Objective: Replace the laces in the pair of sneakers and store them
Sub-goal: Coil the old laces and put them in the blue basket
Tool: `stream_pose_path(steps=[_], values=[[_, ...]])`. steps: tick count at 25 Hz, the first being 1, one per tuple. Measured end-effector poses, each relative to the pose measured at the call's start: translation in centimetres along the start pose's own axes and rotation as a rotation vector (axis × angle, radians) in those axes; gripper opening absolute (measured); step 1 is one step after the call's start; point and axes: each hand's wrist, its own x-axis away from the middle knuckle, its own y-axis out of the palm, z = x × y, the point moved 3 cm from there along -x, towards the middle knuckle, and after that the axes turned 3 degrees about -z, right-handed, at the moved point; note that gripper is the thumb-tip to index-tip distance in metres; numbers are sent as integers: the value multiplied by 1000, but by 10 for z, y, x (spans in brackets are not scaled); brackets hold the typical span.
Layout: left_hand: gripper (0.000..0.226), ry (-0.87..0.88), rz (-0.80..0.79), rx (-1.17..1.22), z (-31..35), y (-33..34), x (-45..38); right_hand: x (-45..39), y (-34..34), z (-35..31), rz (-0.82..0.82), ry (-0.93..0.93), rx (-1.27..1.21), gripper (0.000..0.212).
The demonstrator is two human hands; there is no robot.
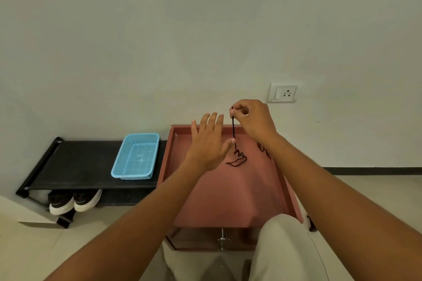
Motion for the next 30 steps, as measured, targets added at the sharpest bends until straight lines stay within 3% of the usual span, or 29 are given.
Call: stream_pose_path(steps=[4, 8, 12, 20, 24, 28, 30], values=[[74, 8, 154, 130, 15, -63, 6, 10, -34, -74, 35, -90, -158, 13], [46, 8, 345, 432, 29, -119, 14, 21, -61, -139, 57, -136, -326, 11], [26, 38, 448, 521, 41, -172, 27, 36, -84, -195, 54, -148, -476, 12], [28, 45, 508, 637, 60, -239, 41, 50, -118, -266, 23, -145, -714, 17], [31, 31, 437, 841, 71, -267, 40, 48, -134, -286, 11, -133, -752, 18], [35, 84, 57, 1594, 72, -279, 45, 48, -144, -295, -20, -74, -823, 19], [27, 90, -77, 1681, 71, -279, 47, 49, -142, -294, -87, -24, -951, 19]])
